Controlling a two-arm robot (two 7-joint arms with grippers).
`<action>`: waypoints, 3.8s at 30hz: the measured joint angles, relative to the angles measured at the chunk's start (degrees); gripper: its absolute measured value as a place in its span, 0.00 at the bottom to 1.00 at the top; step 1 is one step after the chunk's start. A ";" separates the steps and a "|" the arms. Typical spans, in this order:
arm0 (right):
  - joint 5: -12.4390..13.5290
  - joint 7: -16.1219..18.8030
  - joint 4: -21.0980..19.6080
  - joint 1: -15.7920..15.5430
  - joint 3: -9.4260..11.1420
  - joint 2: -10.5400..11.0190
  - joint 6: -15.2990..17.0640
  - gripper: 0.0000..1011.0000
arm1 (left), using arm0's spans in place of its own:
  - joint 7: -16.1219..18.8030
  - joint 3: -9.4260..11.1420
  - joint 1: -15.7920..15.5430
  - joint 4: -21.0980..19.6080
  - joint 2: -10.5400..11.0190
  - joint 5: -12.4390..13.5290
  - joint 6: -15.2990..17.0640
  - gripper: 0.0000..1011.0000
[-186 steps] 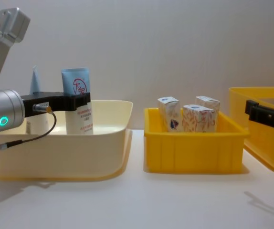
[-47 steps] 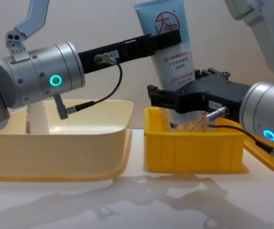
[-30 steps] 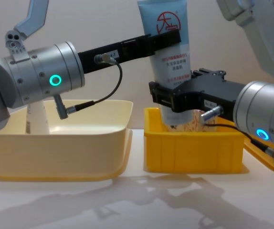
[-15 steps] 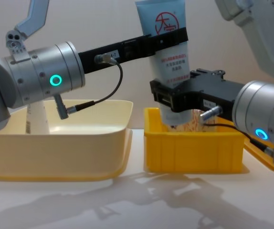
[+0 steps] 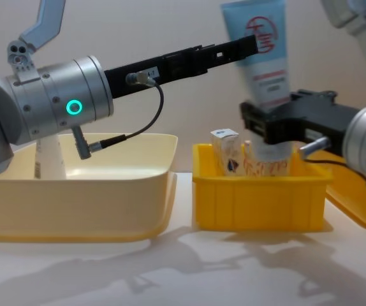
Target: Bimanual collaborative sorting of washing and personal care products
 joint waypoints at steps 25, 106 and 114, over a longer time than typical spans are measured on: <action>-4.53 -10.92 5.96 3.92 10.57 1.17 -7.11 0.46 | 0.00 0.00 0.00 0.00 0.00 0.00 0.00 0.99; -2.27 -9.17 8.89 4.28 17.05 -1.38 7.64 0.99 | 0.00 0.00 0.00 0.00 0.00 0.00 0.00 0.99; -2.59 -8.81 8.41 4.13 17.07 -1.33 5.67 0.99 | 0.00 0.00 0.00 0.00 0.00 0.00 0.00 0.99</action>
